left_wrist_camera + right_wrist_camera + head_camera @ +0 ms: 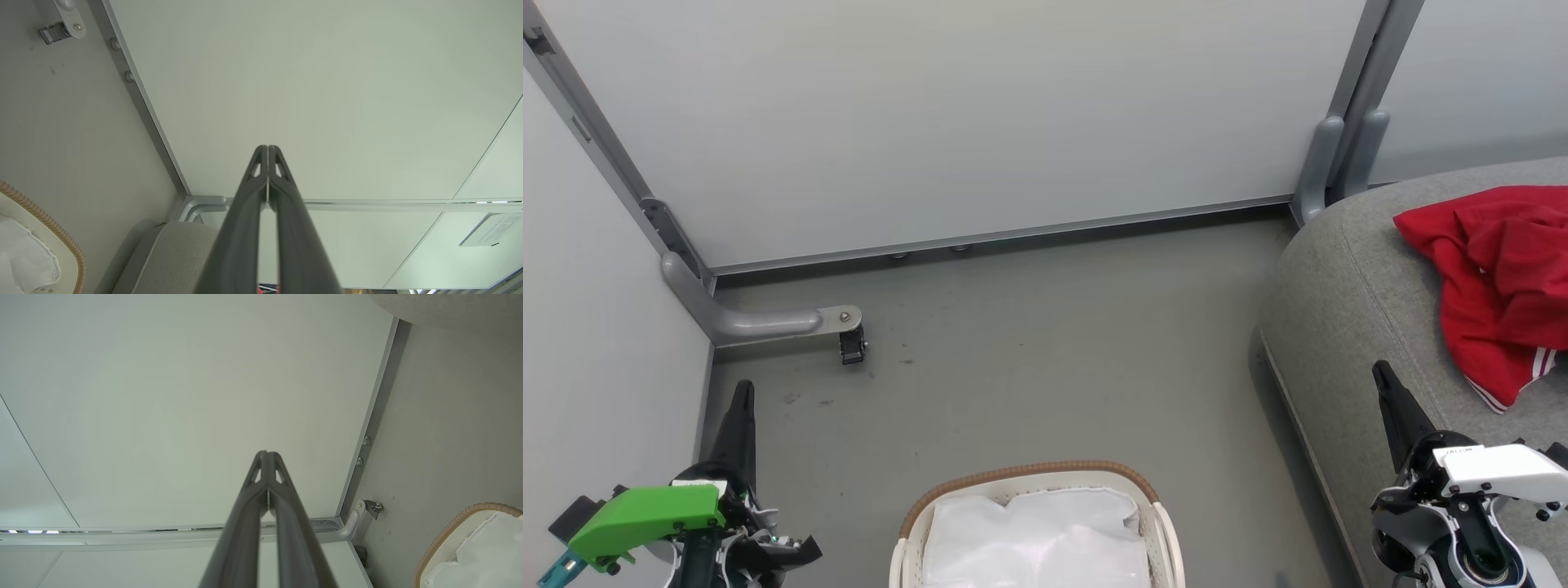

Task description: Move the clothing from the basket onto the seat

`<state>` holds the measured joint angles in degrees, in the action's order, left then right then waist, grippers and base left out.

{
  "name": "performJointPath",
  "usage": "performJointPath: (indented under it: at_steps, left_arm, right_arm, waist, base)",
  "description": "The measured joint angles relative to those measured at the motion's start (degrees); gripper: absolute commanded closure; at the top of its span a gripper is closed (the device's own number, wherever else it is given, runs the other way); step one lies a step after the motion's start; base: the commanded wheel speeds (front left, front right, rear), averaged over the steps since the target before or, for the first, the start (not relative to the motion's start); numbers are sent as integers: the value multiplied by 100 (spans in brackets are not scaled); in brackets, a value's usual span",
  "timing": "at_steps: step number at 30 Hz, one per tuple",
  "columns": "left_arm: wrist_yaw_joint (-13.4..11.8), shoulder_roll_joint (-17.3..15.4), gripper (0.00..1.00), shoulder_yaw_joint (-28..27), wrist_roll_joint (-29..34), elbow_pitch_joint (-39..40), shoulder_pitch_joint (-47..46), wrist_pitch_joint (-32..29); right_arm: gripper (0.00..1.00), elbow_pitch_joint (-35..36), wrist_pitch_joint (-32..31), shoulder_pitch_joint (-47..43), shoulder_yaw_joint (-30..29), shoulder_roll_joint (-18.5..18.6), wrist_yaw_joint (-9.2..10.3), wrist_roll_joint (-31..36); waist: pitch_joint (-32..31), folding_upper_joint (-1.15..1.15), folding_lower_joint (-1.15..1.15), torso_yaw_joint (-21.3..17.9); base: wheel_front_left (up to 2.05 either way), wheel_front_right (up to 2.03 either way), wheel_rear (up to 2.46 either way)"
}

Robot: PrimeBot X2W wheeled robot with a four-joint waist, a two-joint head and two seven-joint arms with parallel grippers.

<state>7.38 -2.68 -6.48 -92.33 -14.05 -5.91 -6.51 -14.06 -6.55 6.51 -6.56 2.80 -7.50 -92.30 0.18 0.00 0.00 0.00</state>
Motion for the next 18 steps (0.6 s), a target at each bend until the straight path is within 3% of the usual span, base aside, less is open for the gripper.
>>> performJointPath:
  at_steps: [18]
  left_arm:
    - [0, 0, 100, 0, 0, 0, 0, 0]
  right_arm:
    - [100, 0, 0, 0, 0, 0, 1, 0]
  waist:
    - [0, 0, 0, 0]
  base:
    - [0, 0, 0]
